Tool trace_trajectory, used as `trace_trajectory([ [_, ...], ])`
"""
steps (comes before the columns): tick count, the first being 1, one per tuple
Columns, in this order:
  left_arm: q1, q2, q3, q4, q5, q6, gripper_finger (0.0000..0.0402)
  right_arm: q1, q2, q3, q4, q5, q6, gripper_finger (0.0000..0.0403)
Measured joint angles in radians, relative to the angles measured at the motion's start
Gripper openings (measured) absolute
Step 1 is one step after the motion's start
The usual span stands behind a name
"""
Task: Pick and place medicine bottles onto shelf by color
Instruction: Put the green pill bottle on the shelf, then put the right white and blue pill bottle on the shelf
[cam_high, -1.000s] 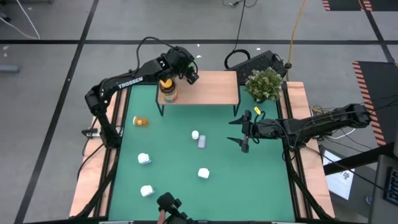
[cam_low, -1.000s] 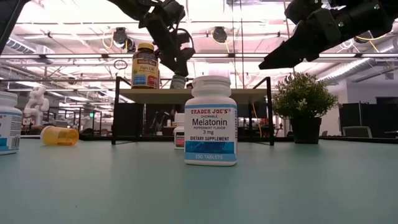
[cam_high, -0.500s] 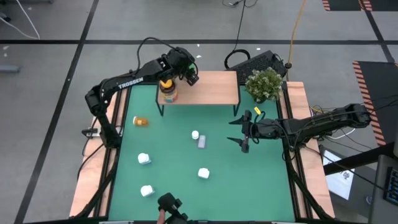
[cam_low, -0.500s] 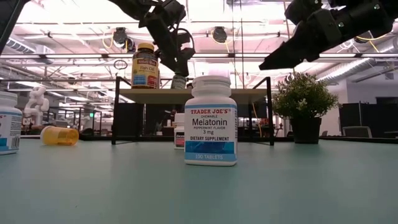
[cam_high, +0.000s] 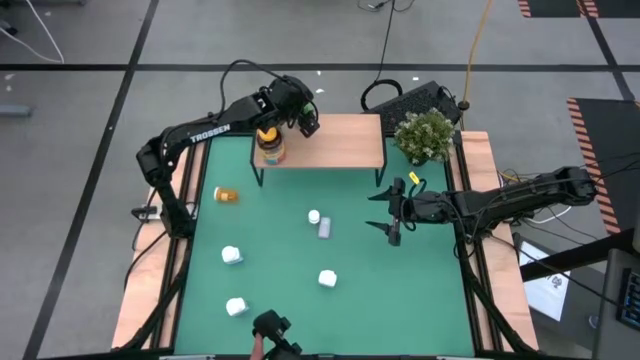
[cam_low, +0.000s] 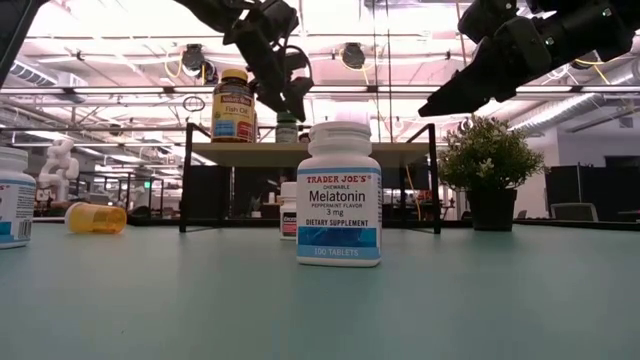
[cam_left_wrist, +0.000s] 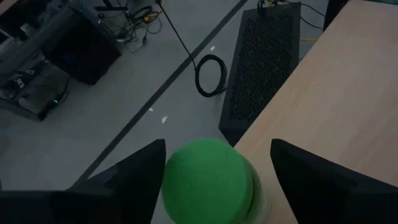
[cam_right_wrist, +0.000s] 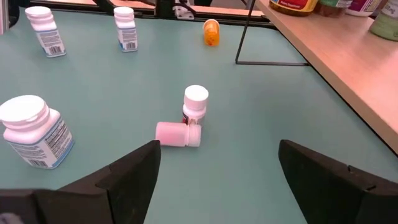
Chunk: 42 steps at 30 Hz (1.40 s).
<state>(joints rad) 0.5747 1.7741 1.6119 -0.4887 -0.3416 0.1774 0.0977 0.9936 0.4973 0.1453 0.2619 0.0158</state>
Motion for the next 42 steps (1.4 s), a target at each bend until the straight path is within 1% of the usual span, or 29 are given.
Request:
trace_trajectory([
  [9, -0.015, -0.007, 0.0, 0.026, -0.012, 0.009, 0.0307, 0.0, 0.0, 0.0, 0.007, -0.001, 0.005, 0.0318],
  [13, -0.036, -0.042, -0.001, 0.017, -0.056, 0.053, 0.0308, 0.0, 0.0, -0.001, 0.007, -0.003, 0.011, 0.0318],
  [15, -0.054, -0.077, -0.001, 0.012, -0.058, 0.069, 0.0308, 0.0, 0.0, -0.017, 0.024, -0.005, 0.019, 0.0318],
  [18, -0.09, -0.136, -0.001, 0.018, -0.04, 0.031, 0.0308, 0.0, 0.0, -0.077, 0.121, -0.007, 0.022, 0.0318],
  [21, -0.135, -0.177, -0.001, 0.021, 0.025, 0.0, 0.0308, 0.0, 0.0, -0.162, 0.307, -0.006, 0.022, 0.0318],
  [22, -0.154, -0.188, -0.001, 0.019, 0.031, -0.003, 0.0308, 0.0, 0.0, -0.19, 0.378, -0.006, 0.023, 0.0318],
  [24, -0.206, -0.209, -0.001, 0.019, 0.02, -0.012, 0.0305, 0.001, 0.0, -0.242, 0.538, -0.009, 0.026, 0.0318],
  [25, -0.237, -0.218, -0.001, 0.014, -0.004, -0.021, 0.0302, 0.002, 0.0, -0.265, 0.625, -0.033, 0.026, 0.0318],
  [27, -0.308, -0.237, 0.0, -0.042, -0.068, -0.04, 0.0292, 0.002, 0.0, -0.306, 0.792, -0.124, 0.021, 0.0318],
  [30, -0.443, -0.241, 0.0, -0.153, -0.19, -0.096, 0.0272, 0.002, -0.001, -0.35, 0.973, -0.261, -0.004, 0.0318],
  [32, -0.548, -0.238, -0.009, -0.246, -0.266, -0.156, 0.0257, 0.002, -0.001, -0.362, 1.037, -0.295, -0.004, 0.0318],
  [35, -0.699, -0.24, -0.073, -0.296, -0.384, -0.262, 0.0235, 0.002, -0.001, -0.364, 1.023, -0.285, -0.006, 0.0318],
  [37, -0.78, -0.239, -0.132, -0.321, -0.438, -0.328, 0.0221, 0.002, 0.0, -0.361, 1.005, -0.264, -0.005, 0.0318],
  [40, -0.874, -0.237, -0.201, -0.4, -0.459, -0.477, 0.0204, 0.002, 0.0, -0.316, 0.919, -0.258, 0.012, 0.0318],
  [42, -0.924, -0.239, -0.237, -0.461, -0.463, -0.601, 0.0195, 0.002, 0.009, -0.249, 0.797, -0.258, 0.024, 0.0318],
])
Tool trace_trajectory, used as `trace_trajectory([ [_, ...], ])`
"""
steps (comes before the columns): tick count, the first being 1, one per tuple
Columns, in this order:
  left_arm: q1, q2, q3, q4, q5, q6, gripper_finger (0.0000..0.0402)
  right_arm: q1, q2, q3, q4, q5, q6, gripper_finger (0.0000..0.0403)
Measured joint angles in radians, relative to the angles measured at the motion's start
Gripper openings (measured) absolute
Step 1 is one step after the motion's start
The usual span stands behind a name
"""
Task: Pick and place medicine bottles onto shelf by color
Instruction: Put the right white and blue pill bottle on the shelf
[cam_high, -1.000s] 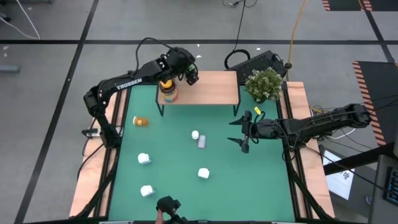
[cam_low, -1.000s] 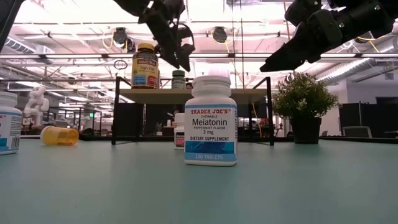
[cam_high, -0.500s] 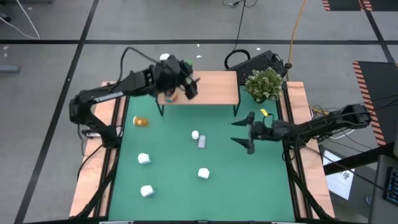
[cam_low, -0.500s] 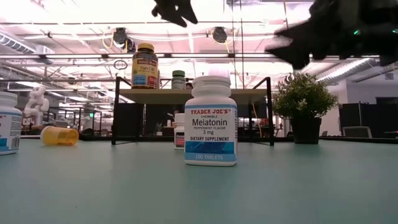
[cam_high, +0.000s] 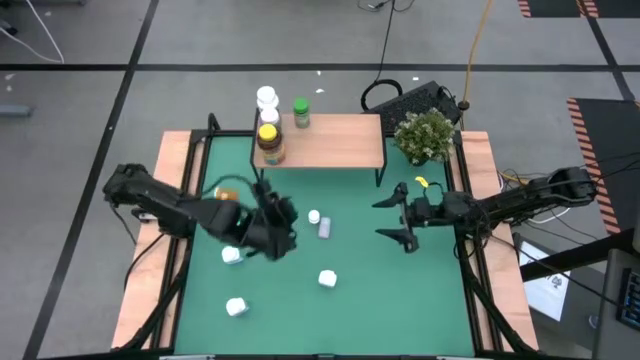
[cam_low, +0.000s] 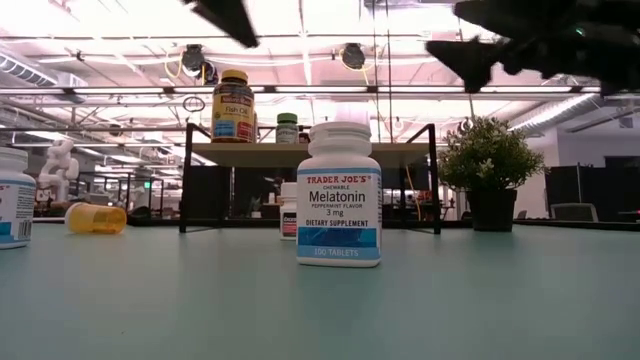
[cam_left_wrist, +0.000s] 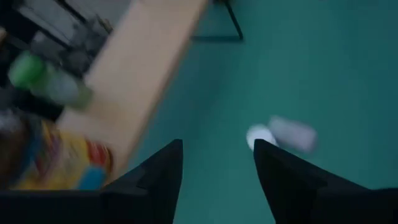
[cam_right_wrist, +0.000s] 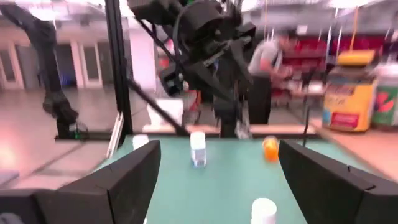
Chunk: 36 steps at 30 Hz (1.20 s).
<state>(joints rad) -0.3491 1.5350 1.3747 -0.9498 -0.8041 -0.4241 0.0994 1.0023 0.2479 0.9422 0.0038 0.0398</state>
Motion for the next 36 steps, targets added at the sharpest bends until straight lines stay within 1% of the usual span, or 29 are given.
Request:
trace_trajectory([
  [1, -0.022, 0.0, -0.019, -0.031, -0.001, -0.06, 0.0192, 0.0, 0.011, 0.043, -0.08, 0.005, 0.002, 0.0318],
  [3, -0.058, 0.0, -0.067, -0.047, -0.001, -0.147, 0.0188, 0.001, 0.047, 0.121, -0.251, 0.053, -0.002, 0.0318],
  [5, -0.085, 0.0, -0.119, -0.029, -0.005, -0.188, 0.0187, 0.0, 0.113, 0.18, -0.318, 0.128, -0.009, 0.0318],
  [7, -0.098, 0.0, -0.171, -0.026, -0.019, -0.229, 0.0187, 0.0, 0.184, 0.215, -0.298, 0.173, -0.015, 0.0318],
  [10, -0.083, 0.0, -0.249, -0.028, -0.033, -0.325, 0.0187, -0.002, 0.293, 0.249, -0.222, 0.177, -0.023, 0.0318],
  [13, -0.06, -0.021, -0.324, -0.006, 0.07, -0.391, 0.0186, -0.009, 0.384, 0.283, -0.217, 0.175, -0.026, 0.0318],
  [14, -0.053, -0.028, -0.35, 0.033, 0.095, -0.394, 0.0186, -0.016, 0.41, 0.297, -0.228, 0.171, -0.032, 0.0318],
  [15, -0.05, -0.033, -0.379, 0.095, 0.103, -0.386, 0.0186, -0.027, 0.435, 0.309, -0.243, 0.147, -0.044, 0.0318],
  [16, -0.049, -0.038, -0.409, 0.164, 0.108, -0.364, 0.0186, -0.037, 0.461, 0.321, -0.256, 0.096, -0.064, 0.0318],
  [17, -0.048, -0.043, -0.438, 0.233, 0.115, -0.327, 0.0186, -0.049, 0.487, 0.334, -0.265, 0.033, -0.085, 0.0318],
  [19, -0.047, -0.05, -0.49, 0.432, 0.13, -0.217, 0.0186, -0.065, 0.535, 0.349, -0.268, -0.081, -0.105, 0.0318],
  [21, -0.048, -0.049, -0.543, 0.66, 0.181, -0.091, 0.0186, -0.076, 0.576, 0.365, -0.267, -0.17, -0.118, 0.0318],
  [23, -0.048, -0.044, -0.598, 0.888, 0.264, 0.041, 0.0186, -0.079, 0.6, 0.367, -0.267, -0.215, -0.121, 0.0318],
  [25, -0.045, -0.031, -0.642, 1.115, 0.357, 0.141, 0.0186, -0.078, 0.622, 0.367, -0.267, -0.213, -0.108, 0.0318],
  [27, -0.043, -0.031, -0.675, 1.248, 0.436, 0.202, 0.0187, -0.073, 0.64, 0.366, -0.267, -0.209, -0.108, 0.0318],
  [29, -0.028, -0.03, -0.677, 1.305, 0.517, 0.206, 0.0187, -0.071, 0.655, 0.366, -0.241, -0.178, -0.128, 0.0318],
  [31, -0.014, -0.031, -0.667, 1.31, 0.551, 0.222, 0.0187, -0.071, 0.66, 0.366, -0.224, -0.132, -0.14, 0.0318],
  [33, -0.006, -0.02, -0.664, 1.343, 0.569, 0.237, 0.0187, -0.075, 0.657, 0.366, -0.216, -0.11, -0.142, 0.0318],
  [36, 0.003, 0.033, -0.655, 1.42, 0.656, 0.249, 0.0192, -0.078, 0.638, 0.365, -0.23, -0.104, -0.152, 0.0318],
])
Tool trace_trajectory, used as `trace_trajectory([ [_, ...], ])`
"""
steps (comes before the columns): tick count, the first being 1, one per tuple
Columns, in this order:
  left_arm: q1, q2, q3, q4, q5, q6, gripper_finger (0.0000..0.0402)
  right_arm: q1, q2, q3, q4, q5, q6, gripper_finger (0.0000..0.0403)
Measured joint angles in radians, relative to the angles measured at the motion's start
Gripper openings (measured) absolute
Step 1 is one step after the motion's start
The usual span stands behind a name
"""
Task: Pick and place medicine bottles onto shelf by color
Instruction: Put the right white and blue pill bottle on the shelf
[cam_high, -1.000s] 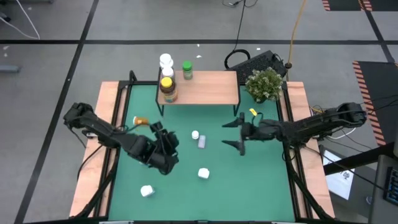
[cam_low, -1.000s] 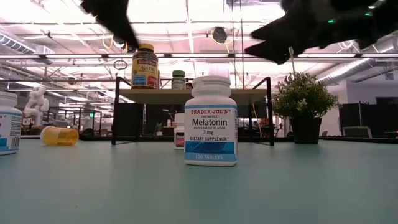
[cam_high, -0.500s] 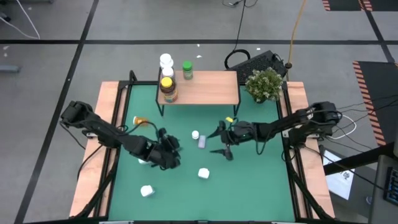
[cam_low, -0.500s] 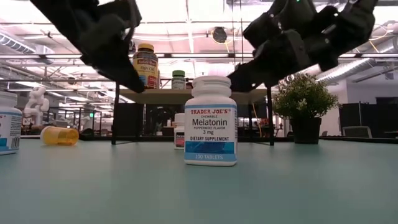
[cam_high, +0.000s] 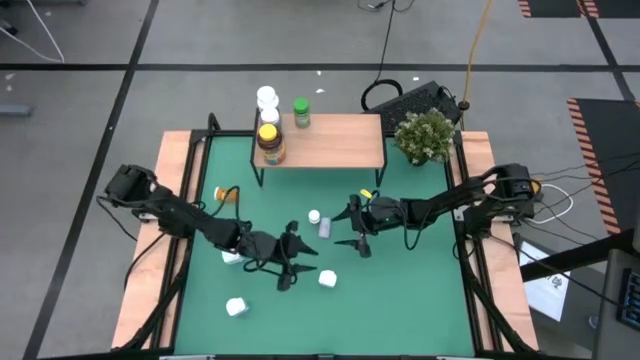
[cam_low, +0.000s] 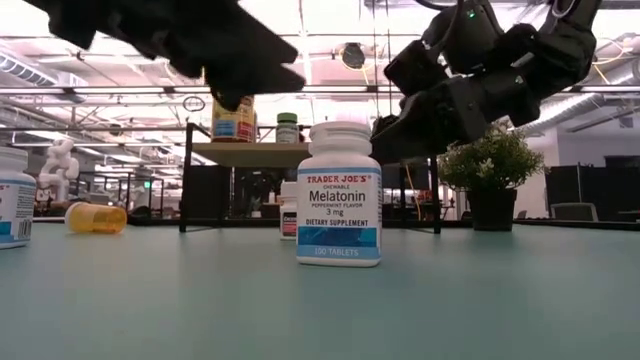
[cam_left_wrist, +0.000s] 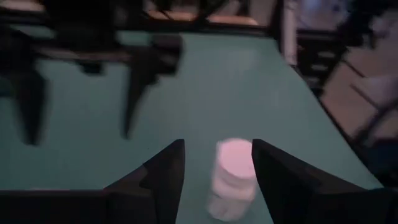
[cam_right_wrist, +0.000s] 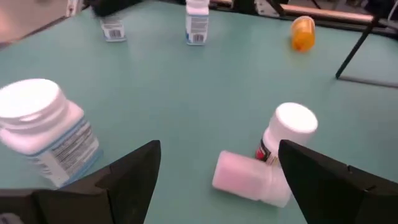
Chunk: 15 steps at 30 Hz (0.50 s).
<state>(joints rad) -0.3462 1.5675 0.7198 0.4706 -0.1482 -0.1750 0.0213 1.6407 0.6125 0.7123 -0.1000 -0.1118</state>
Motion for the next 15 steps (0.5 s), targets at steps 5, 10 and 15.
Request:
trace_trajectory([
  [5, 0.002, 0.156, 0.091, 0.015, 0.068, 0.054, 0.0241, -0.012, -0.026, -0.001, -0.002, 0.001, -0.02, 0.0318],
  [10, 0.021, 0.248, 0.222, -0.122, 0.073, 0.074, 0.0305, -0.021, -0.045, -0.013, -0.007, 0.001, -0.004, 0.0318],
  [15, 0.029, 0.3, 0.334, -0.273, 0.149, 0.104, 0.0343, -0.02, -0.052, -0.032, -0.015, -0.001, -0.003, 0.0318],
])
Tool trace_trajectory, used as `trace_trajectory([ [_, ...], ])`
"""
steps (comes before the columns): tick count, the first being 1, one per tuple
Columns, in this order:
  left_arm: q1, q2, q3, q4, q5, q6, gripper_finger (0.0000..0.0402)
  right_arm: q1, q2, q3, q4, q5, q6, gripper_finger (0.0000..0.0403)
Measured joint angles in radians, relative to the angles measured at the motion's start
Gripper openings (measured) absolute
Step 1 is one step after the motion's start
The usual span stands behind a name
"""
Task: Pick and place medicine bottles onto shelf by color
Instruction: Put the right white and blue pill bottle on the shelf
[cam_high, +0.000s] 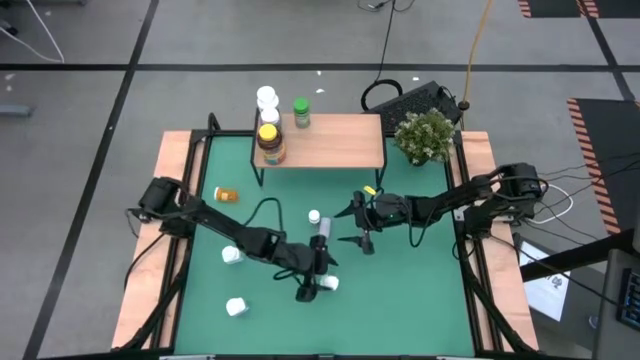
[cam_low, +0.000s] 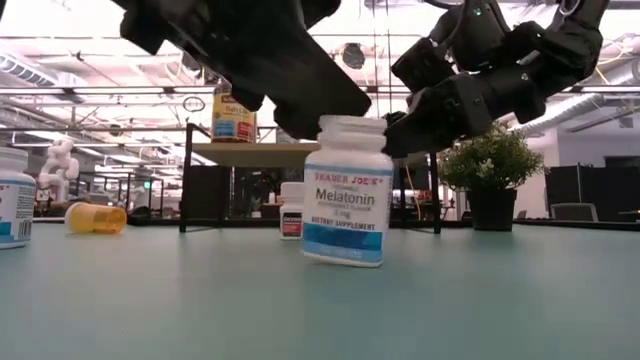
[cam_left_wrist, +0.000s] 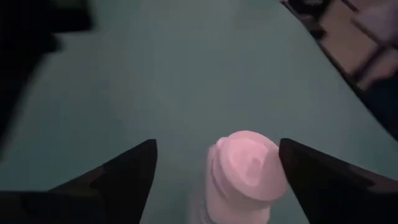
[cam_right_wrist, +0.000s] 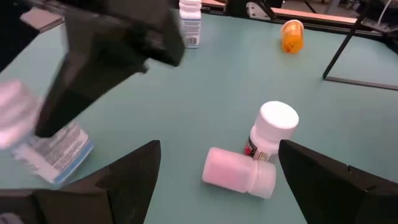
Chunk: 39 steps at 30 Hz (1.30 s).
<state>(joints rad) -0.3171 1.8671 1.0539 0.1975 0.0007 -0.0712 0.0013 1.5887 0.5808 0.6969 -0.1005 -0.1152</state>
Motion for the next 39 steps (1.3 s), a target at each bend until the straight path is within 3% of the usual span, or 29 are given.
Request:
trace_trajectory([
  [3, 0.009, 0.019, 0.019, -0.091, 0.026, 0.018, 0.0344, 0.0, 0.002, 0.0, 0.0, 0.0, 0.001, 0.0318],
  [13, 0.02, 0.015, 0.034, -0.11, 0.013, 0.021, 0.0289, 0.0, 0.001, 0.0, -0.005, 0.0, -0.001, 0.0318],
  [17, 0.014, -0.005, 0.034, -0.191, -0.042, 0.017, 0.0278, 0.0, 0.001, 0.0, -0.027, -0.008, -0.013, 0.0318],
  [22, -0.008, -0.1, 0.034, -0.342, -0.183, 0.001, 0.0274, 0.034, 0.002, 0.0, -0.106, -0.16, -0.097, 0.0318],
  [26, -0.053, -0.178, 0.034, -0.429, -0.294, -0.043, 0.0273, 0.08, 0.002, 0.015, -0.126, -0.191, -0.179, 0.0318],
  [33, -0.122, -0.282, 0.033, -0.567, -0.514, -0.136, 0.0273, 0.136, 0.054, 0.267, -0.554, -0.19, -0.393, 0.0318],
  [39, -0.137, -0.325, 0.033, -0.653, -0.584, -0.189, 0.0273, 0.155, 0.183, 0.483, -0.708, -0.186, -0.595, 0.0318],
])
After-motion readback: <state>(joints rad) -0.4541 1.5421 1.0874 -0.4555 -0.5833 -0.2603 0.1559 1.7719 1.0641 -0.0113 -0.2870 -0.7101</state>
